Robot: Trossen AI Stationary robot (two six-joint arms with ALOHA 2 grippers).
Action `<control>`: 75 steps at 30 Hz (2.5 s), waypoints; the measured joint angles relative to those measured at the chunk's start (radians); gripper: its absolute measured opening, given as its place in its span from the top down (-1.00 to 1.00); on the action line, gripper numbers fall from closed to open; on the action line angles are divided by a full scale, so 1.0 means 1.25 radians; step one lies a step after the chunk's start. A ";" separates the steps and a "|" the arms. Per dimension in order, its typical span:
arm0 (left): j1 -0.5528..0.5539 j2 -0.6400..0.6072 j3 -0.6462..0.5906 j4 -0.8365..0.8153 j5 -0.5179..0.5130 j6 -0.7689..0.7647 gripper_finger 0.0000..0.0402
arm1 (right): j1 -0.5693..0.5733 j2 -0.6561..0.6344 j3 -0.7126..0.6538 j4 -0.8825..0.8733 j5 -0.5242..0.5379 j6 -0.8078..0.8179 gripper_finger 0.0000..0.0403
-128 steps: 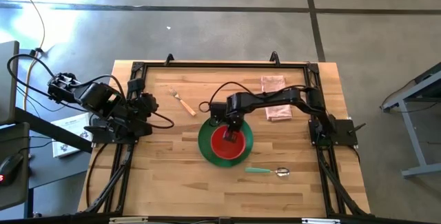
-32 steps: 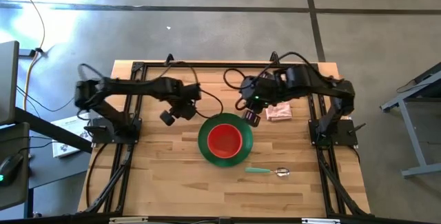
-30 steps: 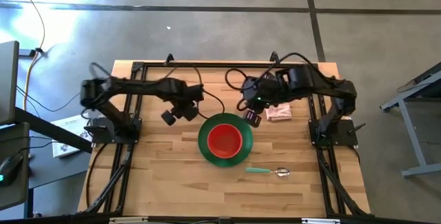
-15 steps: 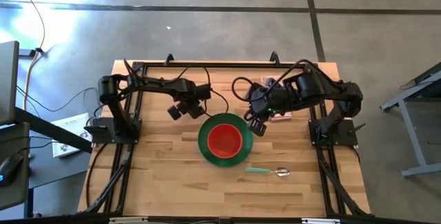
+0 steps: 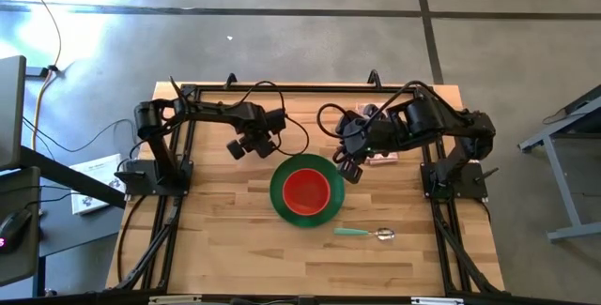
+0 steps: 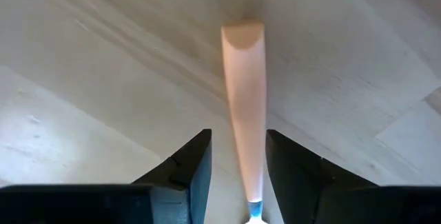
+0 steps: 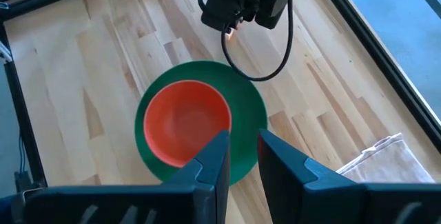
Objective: Set table place
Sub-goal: Put the light orange spoon beside the green plate
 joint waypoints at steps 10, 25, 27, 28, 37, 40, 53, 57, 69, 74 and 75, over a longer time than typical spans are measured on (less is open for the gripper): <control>-0.001 0.057 0.001 0.002 0.006 0.004 0.39 | 0.000 0.000 0.000 0.000 -0.001 0.001 0.67; -0.001 0.071 0.003 -0.010 0.025 -0.018 0.80 | 0.000 0.000 0.000 0.000 0.001 0.000 0.67; -0.001 0.071 0.003 -0.012 0.023 -0.028 0.80 | 0.000 0.000 0.000 0.000 0.001 0.000 0.67; -0.001 0.072 0.004 -0.018 0.022 -0.034 0.80 | 0.000 0.000 0.000 0.000 0.001 0.000 0.67; -0.056 -0.004 0.021 -0.141 0.017 -0.074 0.80 | -0.002 0.000 0.000 0.000 0.001 -0.015 0.67; -0.113 -0.038 0.018 -0.169 0.011 -0.083 0.80 | -0.002 0.000 0.000 0.000 0.008 -0.023 0.67; -0.415 -0.124 0.020 -0.261 -0.043 -0.235 0.80 | -0.002 0.000 0.000 0.000 0.028 -0.036 0.67; -0.501 -0.135 0.019 -0.267 -0.044 -0.268 0.80 | -0.002 0.000 0.000 0.005 0.028 -0.036 0.67; -0.651 -0.135 -0.098 -0.118 -0.060 -0.264 0.80 | -0.004 0.000 0.000 0.038 0.035 -0.042 0.67; -0.650 -0.135 -0.109 -0.022 -0.065 -0.167 0.80 | -0.004 0.000 0.000 0.056 0.036 -0.036 0.67; -0.650 -0.135 -0.110 -0.002 -0.064 -0.148 0.80 | -0.004 0.000 0.000 0.057 0.036 -0.034 0.67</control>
